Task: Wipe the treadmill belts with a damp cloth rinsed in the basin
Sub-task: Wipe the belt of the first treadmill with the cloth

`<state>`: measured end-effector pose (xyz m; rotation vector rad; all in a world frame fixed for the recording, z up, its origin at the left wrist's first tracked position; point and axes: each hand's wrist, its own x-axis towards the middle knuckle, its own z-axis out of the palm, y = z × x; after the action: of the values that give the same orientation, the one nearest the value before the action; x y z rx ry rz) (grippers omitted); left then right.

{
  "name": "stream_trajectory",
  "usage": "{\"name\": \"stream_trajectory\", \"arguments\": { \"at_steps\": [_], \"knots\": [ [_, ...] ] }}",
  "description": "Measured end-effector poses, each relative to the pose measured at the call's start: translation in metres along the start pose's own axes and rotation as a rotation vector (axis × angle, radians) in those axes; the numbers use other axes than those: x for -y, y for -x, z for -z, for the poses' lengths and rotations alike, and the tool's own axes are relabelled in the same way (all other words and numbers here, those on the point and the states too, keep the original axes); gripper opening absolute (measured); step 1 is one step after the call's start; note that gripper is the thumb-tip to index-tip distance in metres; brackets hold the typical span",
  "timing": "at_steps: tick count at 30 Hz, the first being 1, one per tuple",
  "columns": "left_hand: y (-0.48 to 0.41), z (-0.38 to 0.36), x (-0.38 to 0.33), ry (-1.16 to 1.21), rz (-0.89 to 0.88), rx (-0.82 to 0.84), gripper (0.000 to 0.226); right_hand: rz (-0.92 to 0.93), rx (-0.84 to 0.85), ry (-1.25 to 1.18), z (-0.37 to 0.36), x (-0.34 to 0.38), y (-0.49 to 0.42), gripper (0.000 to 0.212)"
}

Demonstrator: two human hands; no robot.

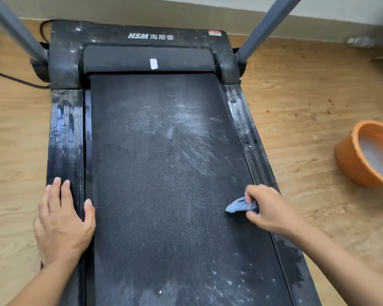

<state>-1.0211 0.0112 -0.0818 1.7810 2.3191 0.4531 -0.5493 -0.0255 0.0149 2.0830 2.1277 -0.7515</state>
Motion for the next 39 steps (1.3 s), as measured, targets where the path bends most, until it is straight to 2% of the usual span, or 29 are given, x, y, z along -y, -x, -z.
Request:
{"name": "stream_trajectory", "arguments": {
  "at_steps": [4, 6, 8, 11, 13, 15, 18, 20, 24, 27, 31, 33, 36, 39],
  "knots": [
    [0.0, 0.002, 0.0, 0.005, 0.006, 0.002, 0.074, -0.06, 0.297, 0.062, 0.003, 0.017, 0.053, 0.018],
    [0.0, 0.002, -0.001, 0.004, 0.008, 0.007, 0.073, -0.064, 0.348, 0.108, 0.004, 0.017, 0.051, 0.018],
    [0.001, 0.002, 0.0, 0.002, 0.012, 0.008, 0.073, -0.04, 0.27, 0.122, -0.001, 0.012, 0.031, 0.022],
    [0.001, 0.001, 0.001, 0.006, 0.009, 0.002, 0.073, 0.069, -0.062, 0.119, -0.025, 0.0, 0.006, 0.048],
    [0.001, 0.001, 0.001, 0.006, 0.004, -0.001, 0.073, 0.018, -0.231, 0.055, -0.04, 0.001, 0.009, 0.061],
    [0.0, 0.0, 0.002, 0.003, 0.01, -0.004, 0.073, -0.036, -0.309, -0.024, -0.061, 0.006, 0.023, 0.06],
    [0.001, -0.001, 0.002, 0.0, 0.002, -0.006, 0.073, -0.093, -0.216, -0.057, -0.102, 0.011, 0.038, 0.07],
    [0.0, -0.001, 0.002, 0.007, -0.002, -0.014, 0.073, -0.094, -0.163, 0.019, -0.123, 0.011, 0.033, 0.081],
    [0.001, -0.003, 0.004, 0.007, -0.011, -0.03, 0.073, -0.111, -0.188, 0.054, -0.116, 0.015, -0.006, 0.091],
    [-0.001, -0.004, 0.004, -0.004, -0.012, -0.023, 0.074, -0.101, -0.193, 0.063, -0.092, 0.008, -0.051, 0.087],
    [0.0, -0.005, 0.005, -0.009, -0.016, -0.024, 0.073, -0.067, -0.182, 0.009, -0.054, 0.002, -0.128, 0.067],
    [0.0, -0.004, 0.005, -0.01, -0.02, -0.029, 0.073, -0.032, -0.18, 0.026, -0.043, -0.004, -0.146, 0.068],
    [0.0, -0.004, 0.005, -0.009, -0.017, -0.023, 0.073, 0.019, -0.155, 0.115, -0.044, -0.011, -0.141, 0.082],
    [0.0, -0.004, 0.004, -0.006, -0.017, -0.023, 0.073, 0.021, -0.118, 0.179, -0.058, -0.016, -0.083, 0.089]
  ]
}}
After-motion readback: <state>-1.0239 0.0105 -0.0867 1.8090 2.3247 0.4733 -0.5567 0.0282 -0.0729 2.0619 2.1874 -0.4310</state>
